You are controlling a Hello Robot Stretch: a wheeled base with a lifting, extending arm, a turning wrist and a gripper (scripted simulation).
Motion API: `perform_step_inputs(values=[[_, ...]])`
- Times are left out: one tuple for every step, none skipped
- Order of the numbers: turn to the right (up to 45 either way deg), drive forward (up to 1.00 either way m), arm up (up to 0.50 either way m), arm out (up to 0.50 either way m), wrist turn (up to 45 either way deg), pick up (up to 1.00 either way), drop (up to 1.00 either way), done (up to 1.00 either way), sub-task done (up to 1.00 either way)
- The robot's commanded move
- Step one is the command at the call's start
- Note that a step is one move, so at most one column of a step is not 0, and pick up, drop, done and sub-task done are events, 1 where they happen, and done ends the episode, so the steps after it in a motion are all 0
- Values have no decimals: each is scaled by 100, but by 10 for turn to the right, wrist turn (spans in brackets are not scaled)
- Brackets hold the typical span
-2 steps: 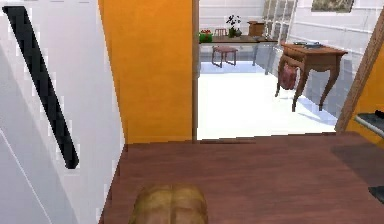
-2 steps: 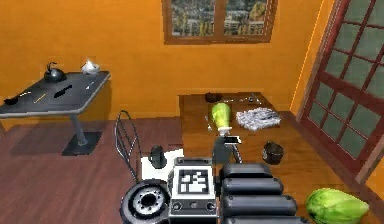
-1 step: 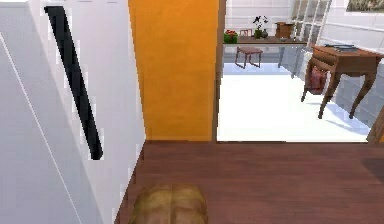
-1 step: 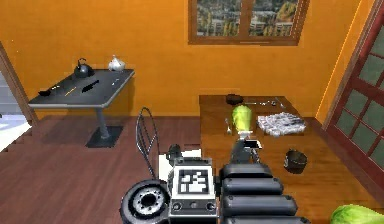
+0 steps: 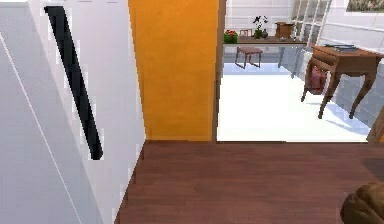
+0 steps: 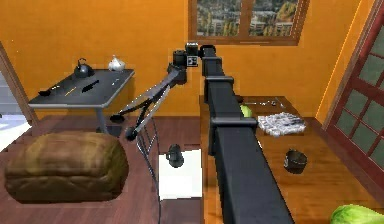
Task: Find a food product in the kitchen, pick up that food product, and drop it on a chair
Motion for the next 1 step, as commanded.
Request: perform_step_inputs(values=[[0, 0, 0, 0, 450, 0, 0, 0, 0]])
